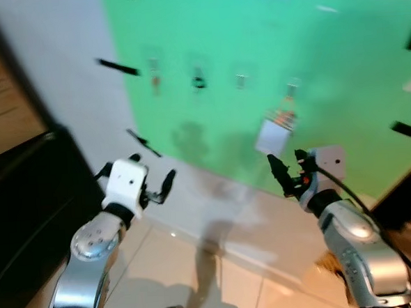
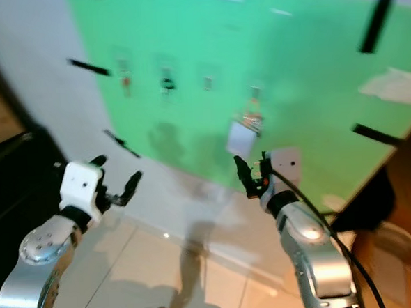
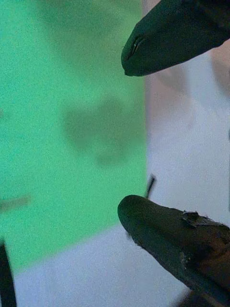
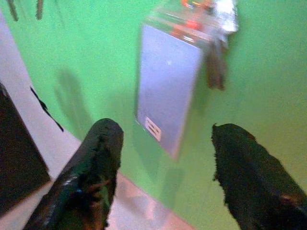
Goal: Hang keys on a hook
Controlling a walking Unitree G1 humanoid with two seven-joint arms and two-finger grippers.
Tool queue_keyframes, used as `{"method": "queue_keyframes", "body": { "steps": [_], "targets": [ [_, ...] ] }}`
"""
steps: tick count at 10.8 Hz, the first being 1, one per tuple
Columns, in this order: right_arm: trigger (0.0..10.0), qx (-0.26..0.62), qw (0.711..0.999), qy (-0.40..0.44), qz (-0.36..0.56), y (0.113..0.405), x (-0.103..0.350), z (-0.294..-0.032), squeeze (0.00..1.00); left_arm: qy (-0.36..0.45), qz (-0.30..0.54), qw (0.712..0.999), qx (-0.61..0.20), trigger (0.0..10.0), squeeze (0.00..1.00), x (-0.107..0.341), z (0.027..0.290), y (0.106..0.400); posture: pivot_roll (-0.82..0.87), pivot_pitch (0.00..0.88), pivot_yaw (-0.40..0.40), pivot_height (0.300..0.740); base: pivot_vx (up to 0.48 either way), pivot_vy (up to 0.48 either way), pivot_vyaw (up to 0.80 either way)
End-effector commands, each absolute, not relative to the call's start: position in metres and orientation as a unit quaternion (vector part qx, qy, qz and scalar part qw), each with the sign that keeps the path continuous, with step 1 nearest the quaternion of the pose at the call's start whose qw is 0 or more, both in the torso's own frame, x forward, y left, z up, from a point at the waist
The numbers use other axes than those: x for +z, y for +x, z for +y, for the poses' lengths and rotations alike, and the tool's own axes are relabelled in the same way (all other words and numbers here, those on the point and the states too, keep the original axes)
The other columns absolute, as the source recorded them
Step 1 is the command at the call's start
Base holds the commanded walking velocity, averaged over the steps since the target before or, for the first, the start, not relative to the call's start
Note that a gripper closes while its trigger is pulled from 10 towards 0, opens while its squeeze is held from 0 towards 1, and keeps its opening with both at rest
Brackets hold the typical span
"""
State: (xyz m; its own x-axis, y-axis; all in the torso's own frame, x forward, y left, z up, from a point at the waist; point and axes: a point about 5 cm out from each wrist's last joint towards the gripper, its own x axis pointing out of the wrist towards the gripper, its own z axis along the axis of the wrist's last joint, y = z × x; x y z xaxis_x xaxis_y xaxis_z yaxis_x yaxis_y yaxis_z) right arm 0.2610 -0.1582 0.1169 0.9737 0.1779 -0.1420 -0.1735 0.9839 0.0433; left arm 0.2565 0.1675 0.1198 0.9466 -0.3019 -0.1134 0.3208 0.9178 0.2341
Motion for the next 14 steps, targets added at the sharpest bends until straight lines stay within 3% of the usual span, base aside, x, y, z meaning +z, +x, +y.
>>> {"method": "queue_keyframes", "body": {
  "steps": [1, 8, 9, 12, 14],
  "targets": [
    [10.0, 0.068, 0.995, -0.008, 0.069, 0.261, 0.115, -0.164, 1.0, 0.133, 0.027, 0.979, -0.151, 10.0, 0.0, 0.123, 0.167, 0.257, -0.03, 0.0, -0.03, 0.74, 0.0, 0.0, 0.8],
    [10.0, 0.087, 0.991, 0.048, 0.085, 0.258, 0.099, -0.15, 1.0, 0.14, 0.032, 0.986, -0.084, 10.0, 0.0, 0.115, 0.178, 0.253, 0.0, 0.0, -0.04, 0.74, 0.0, 0.0, 0.8],
    [10.0, 0.106, 0.991, 0.022, 0.078, 0.257, 0.099, -0.146, 1.0, 0.133, 0.029, 0.987, -0.089, 10.0, 0.0, 0.117, 0.176, 0.253, -0.01, 0.0, -0.033, 0.74, 0.0, 0.0, 0.0],
    [10.0, 0.051, 0.993, 0.051, 0.095, 0.256, 0.093, -0.159, 1.0, 0.132, 0.026, 0.987, -0.087, 10.0, 0.0, 0.116, 0.176, 0.253, -0.01, 0.0, -0.038, 0.74, 0.0, 0.0, 0.0],
    [10.0, 0.058, 0.992, 0.052, 0.1, 0.254, 0.093, -0.159, 1.0, 0.123, 0.028, 0.989, -0.074, 10.0, 0.0, 0.116, 0.178, 0.255, -0.02, 0.0, -0.03, 0.74, 0.0, 0.0, 0.28]
  ]
}}
